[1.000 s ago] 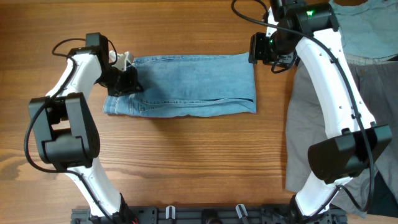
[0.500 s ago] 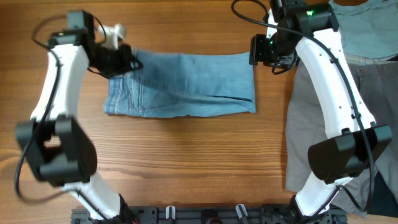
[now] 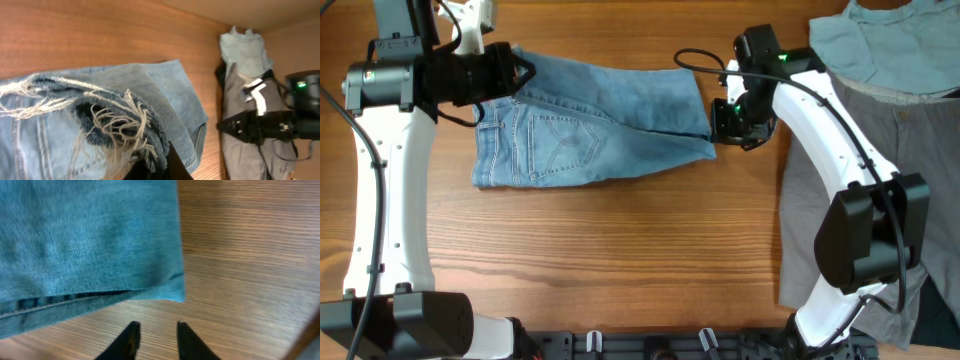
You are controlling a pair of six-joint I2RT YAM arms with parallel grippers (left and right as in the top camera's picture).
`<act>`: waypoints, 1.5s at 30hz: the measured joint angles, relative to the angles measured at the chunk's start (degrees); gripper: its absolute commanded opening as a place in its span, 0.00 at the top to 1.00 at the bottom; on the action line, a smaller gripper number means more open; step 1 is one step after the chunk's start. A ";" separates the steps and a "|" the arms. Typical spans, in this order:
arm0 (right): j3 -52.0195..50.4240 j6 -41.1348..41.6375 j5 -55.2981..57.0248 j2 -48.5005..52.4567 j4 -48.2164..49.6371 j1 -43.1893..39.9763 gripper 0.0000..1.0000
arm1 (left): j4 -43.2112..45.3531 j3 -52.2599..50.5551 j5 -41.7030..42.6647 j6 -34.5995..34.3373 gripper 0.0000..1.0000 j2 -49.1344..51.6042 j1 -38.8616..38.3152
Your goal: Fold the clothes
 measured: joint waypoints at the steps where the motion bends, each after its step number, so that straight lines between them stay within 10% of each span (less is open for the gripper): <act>1: -0.50 -0.46 -0.42 0.00 0.39 0.00 0.63 | 0.63 0.00 0.33 0.00 0.96 0.00 -0.07; 5: -2.03 -3.06 -1.20 0.00 1.09 0.00 0.53 | -0.20 0.00 -4.04 0.11 0.96 0.00 -0.68; 16: -10.62 -15.32 -2.10 0.00 13.81 0.00 0.66 | -5.44 -0.02 -22.12 0.26 0.94 6.21 -1.55; 27: -13.00 -23.47 -4.07 0.00 19.28 0.00 0.49 | -4.63 -0.02 -23.87 0.26 0.94 14.88 -2.36; 33: -13.18 -27.21 -4.70 0.81 19.93 0.00 0.60 | -3.78 -0.02 -24.04 0.26 0.92 15.30 -2.36; 38: -13.92 -28.59 -4.90 4.66 19.28 0.00 0.94 | -3.76 -0.02 -24.24 0.26 0.91 15.30 -2.36; 45: -14.38 -23.43 -7.67 5.33 12.72 0.00 0.96 | -3.74 -0.02 -24.44 0.26 0.90 15.30 -2.36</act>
